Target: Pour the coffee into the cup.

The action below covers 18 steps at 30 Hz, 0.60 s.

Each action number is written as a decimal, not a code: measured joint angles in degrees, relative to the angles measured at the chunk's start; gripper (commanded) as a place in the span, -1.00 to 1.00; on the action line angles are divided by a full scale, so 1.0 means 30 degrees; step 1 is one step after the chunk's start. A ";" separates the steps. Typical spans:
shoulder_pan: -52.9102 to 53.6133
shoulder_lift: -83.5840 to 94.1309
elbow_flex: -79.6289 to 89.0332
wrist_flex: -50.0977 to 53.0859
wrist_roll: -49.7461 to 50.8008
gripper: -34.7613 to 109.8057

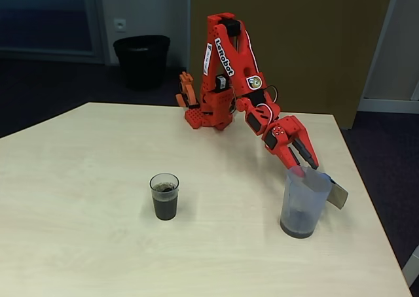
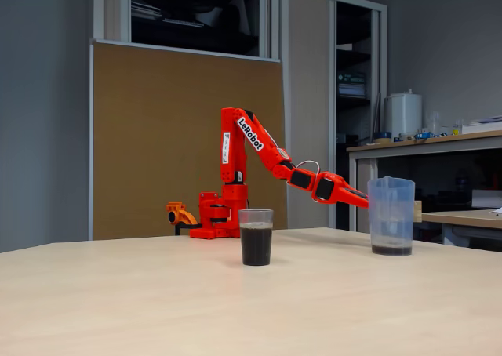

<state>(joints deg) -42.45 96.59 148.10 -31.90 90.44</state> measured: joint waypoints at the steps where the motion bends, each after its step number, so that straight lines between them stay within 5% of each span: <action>1: 0.0029 0.0322 0.0410 0.0000 0.0000 -0.34; 12: 0.0469 0.4746 0.4307 -0.0234 -0.0439 -0.44; 18: 0.1318 0.8057 0.7002 -0.0732 -0.4717 -0.49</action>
<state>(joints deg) -38.50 120.76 169.10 -34.10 76.29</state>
